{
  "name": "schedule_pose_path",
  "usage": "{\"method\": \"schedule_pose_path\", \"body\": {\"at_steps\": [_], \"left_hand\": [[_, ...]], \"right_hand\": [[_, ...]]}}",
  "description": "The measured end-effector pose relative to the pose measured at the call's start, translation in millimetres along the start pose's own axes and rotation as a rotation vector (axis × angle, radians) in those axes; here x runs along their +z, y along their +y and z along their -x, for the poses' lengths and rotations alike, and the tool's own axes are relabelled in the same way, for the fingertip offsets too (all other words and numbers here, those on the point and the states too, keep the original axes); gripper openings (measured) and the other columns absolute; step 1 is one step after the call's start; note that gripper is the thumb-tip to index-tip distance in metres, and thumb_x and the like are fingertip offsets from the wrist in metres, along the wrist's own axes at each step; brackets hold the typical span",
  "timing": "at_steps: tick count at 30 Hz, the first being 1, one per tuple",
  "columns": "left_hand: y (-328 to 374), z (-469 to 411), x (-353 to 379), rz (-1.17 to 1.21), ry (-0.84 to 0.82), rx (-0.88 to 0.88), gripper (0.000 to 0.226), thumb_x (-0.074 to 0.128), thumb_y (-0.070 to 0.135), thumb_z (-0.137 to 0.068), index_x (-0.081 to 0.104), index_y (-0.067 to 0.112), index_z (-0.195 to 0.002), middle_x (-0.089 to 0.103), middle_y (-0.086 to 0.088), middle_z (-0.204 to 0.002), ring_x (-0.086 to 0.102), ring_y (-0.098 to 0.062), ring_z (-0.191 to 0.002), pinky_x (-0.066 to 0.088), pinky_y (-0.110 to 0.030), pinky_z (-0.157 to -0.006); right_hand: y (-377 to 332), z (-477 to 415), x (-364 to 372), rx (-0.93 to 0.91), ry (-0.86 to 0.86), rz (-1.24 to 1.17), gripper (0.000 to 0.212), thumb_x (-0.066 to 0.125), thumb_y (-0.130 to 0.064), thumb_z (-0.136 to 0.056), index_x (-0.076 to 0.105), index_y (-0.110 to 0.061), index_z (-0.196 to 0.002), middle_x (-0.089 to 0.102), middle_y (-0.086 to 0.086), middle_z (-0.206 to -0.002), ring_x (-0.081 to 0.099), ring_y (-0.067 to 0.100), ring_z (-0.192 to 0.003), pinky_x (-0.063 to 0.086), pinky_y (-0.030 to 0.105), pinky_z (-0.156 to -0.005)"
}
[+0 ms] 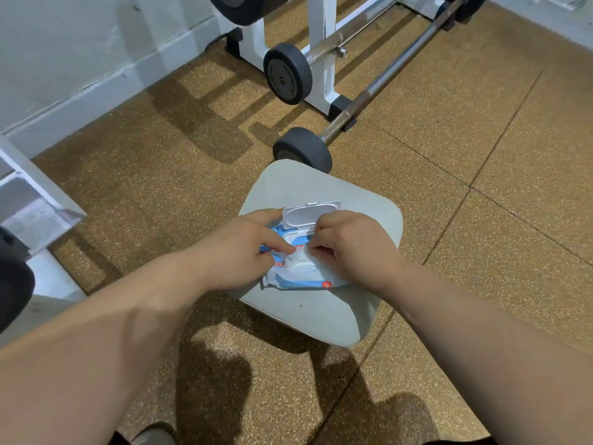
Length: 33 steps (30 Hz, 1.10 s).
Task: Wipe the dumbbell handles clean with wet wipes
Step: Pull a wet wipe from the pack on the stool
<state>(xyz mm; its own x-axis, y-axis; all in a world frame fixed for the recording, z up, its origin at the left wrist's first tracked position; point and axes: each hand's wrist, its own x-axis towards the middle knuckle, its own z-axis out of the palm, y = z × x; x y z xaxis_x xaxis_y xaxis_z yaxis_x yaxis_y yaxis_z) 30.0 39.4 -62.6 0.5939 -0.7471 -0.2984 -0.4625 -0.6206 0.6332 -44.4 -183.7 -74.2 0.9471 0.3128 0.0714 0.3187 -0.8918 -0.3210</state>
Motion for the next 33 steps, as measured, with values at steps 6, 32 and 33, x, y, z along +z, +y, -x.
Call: {"method": "schedule_pose_path", "body": {"at_steps": [6, 32, 33], "left_hand": [[0.4, 2.2, -0.9, 0.008, 0.011, 0.011, 0.042, 0.063, 0.007, -0.089, 0.074, 0.036, -0.117, 0.035, 0.006, -0.160, 0.042, -0.014, -0.140, 0.032, -0.025, -0.115], [18.4, 6.2, -9.3, -0.057, 0.008, -0.037, 0.040, 0.057, 0.016, -0.090, 0.071, 0.037, -0.122, 0.051, 0.007, -0.147, 0.047, -0.011, -0.135, 0.035, -0.020, -0.104], [17.6, 6.3, -9.3, -0.050, 0.012, -0.036, 0.041, 0.057, 0.017, -0.090, 0.071, 0.038, -0.122, 0.051, 0.007, -0.148, 0.047, -0.012, -0.136, 0.035, -0.021, -0.107]], "right_hand": [[-1.4, -2.7, 1.4, -0.022, -0.074, 0.115, 0.018, 0.047, -0.021, -0.090, 0.061, -0.015, -0.080, 0.057, 0.005, -0.084, 0.059, 0.029, -0.074, 0.049, 0.042, -0.059], [0.6, 0.7, -8.4, 0.120, 0.049, -0.182, 0.011, 0.064, -0.023, -0.079, 0.073, -0.019, -0.082, 0.067, -0.003, -0.086, 0.063, 0.020, -0.076, 0.050, 0.033, -0.065], [1.1, 1.4, -10.1, 0.139, 0.058, -0.202, 0.011, 0.063, -0.023, -0.080, 0.071, -0.018, -0.083, 0.066, -0.004, -0.085, 0.061, 0.019, -0.076, 0.048, 0.032, -0.066]]}}
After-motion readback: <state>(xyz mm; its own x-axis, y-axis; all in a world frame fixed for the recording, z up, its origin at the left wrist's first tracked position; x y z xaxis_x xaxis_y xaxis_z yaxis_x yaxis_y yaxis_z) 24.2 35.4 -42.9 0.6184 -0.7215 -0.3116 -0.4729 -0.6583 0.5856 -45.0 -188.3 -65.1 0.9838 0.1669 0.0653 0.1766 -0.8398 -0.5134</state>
